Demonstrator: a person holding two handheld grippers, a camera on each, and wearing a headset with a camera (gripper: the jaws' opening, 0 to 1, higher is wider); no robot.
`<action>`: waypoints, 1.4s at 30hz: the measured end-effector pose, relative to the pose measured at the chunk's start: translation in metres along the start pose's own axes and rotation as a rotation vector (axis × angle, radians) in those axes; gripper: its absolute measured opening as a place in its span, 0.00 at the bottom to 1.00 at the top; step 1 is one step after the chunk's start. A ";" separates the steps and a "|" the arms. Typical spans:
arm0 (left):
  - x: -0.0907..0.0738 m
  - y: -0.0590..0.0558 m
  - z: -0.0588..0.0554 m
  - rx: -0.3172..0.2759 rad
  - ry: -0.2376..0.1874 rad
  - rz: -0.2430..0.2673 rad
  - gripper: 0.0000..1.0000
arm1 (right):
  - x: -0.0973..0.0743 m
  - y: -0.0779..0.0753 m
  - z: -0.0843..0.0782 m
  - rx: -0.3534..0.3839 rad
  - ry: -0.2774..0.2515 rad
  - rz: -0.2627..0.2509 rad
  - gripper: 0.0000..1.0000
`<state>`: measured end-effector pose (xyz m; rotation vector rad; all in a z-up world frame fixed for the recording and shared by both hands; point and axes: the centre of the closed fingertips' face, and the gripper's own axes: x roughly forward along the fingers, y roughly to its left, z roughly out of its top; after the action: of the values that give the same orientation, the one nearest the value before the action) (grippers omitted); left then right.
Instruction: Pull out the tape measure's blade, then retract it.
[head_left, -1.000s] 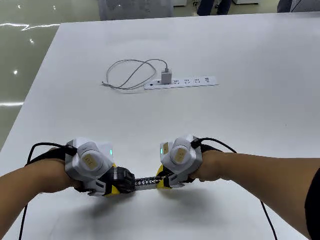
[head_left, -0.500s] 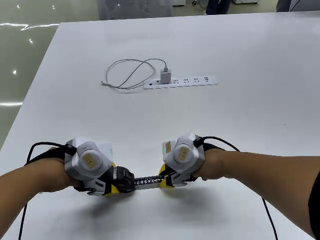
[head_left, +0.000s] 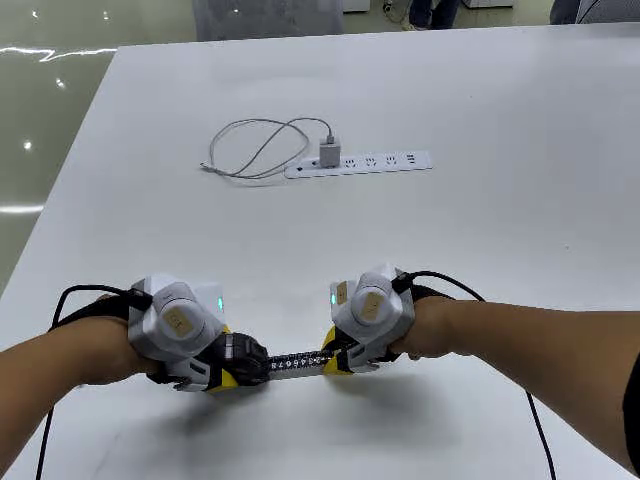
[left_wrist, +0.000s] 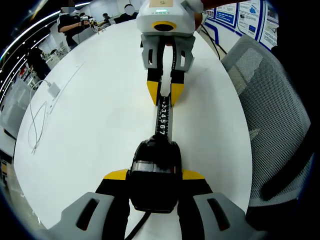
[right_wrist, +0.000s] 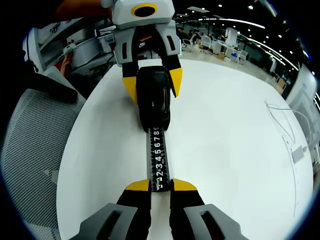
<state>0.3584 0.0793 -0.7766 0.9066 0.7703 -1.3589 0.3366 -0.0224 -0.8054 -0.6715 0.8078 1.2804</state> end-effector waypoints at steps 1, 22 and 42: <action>0.000 0.000 0.000 0.000 0.000 0.000 0.32 | 0.000 0.000 0.000 0.000 0.000 0.000 0.09; 0.000 0.000 0.000 -0.002 -0.003 0.001 0.32 | -0.007 -0.001 -0.010 0.010 0.013 0.000 0.09; 0.000 0.000 0.000 -0.001 -0.002 0.002 0.32 | -0.014 -0.003 -0.021 0.008 0.020 -0.010 0.09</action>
<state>0.3589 0.0793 -0.7766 0.9047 0.7681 -1.3576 0.3348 -0.0473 -0.8056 -0.6820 0.8254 1.2626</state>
